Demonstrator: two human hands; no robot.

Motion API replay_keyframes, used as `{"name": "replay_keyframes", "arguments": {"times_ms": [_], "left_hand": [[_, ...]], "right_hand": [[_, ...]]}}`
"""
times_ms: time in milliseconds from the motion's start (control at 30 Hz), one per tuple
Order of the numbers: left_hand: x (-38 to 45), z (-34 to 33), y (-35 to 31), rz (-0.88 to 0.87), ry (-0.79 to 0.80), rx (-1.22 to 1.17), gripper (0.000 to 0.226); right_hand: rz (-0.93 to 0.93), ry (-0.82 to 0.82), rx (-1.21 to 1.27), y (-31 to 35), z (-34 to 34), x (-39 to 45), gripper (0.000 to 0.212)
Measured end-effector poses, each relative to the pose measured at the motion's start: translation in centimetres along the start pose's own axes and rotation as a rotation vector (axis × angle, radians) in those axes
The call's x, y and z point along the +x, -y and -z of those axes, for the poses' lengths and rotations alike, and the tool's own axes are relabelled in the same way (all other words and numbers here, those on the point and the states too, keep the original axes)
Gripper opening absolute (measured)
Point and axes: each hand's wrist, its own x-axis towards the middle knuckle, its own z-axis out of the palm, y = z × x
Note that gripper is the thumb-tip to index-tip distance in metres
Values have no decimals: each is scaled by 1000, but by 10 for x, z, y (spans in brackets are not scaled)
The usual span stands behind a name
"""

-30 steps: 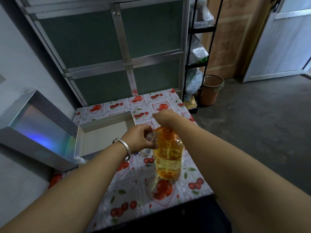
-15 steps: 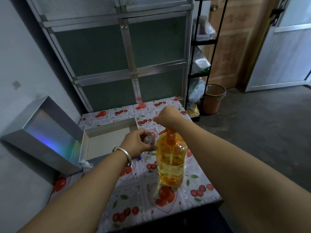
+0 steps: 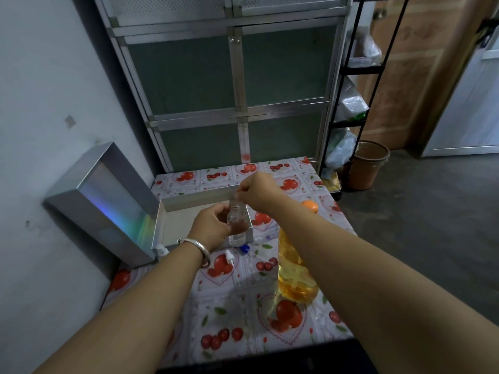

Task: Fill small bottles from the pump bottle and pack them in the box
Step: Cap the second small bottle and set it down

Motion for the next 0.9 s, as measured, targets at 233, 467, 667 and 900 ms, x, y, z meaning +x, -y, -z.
{"name": "replay_keyframes", "arguments": {"times_ms": [233, 467, 667, 900], "left_hand": [[-4, 19, 50, 55, -87, -65, 32], [5, 27, 95, 133, -97, -143, 34], [18, 22, 125, 146, -133, -180, 36], [34, 12, 153, 142, -184, -221, 41]], "right_hand": [[-84, 78, 24, -13, -64, 5, 21], [-163, 149, -78, -39, -120, 12, 24], [-259, 199, -159, -62, -163, 24, 26], [-300, 220, -283, -80, -194, 31, 31]]}}
